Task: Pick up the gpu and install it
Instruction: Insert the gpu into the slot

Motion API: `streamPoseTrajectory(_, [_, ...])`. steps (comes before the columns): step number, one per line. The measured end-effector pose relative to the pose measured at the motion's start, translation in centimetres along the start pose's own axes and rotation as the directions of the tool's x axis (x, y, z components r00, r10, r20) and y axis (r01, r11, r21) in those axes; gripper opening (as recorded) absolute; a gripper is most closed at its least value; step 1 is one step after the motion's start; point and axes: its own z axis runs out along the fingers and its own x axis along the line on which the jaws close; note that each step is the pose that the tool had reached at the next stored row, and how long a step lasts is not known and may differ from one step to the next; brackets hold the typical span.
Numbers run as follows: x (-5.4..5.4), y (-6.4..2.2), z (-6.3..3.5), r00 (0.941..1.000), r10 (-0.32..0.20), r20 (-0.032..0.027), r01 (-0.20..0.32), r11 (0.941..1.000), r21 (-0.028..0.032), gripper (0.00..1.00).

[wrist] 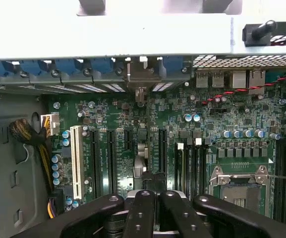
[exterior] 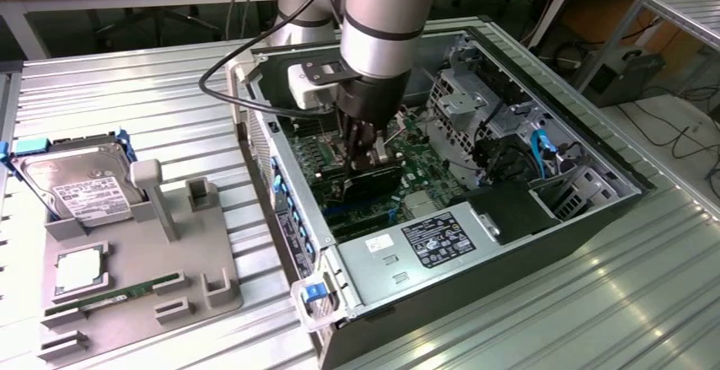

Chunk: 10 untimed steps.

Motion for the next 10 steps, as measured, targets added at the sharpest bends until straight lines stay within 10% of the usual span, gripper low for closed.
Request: streamPoseTrajectory(10, [-0.03, 0.02, 0.44, 1.0, -0.001, -0.0048, 0.001, 1.0, -0.0013, 0.11])
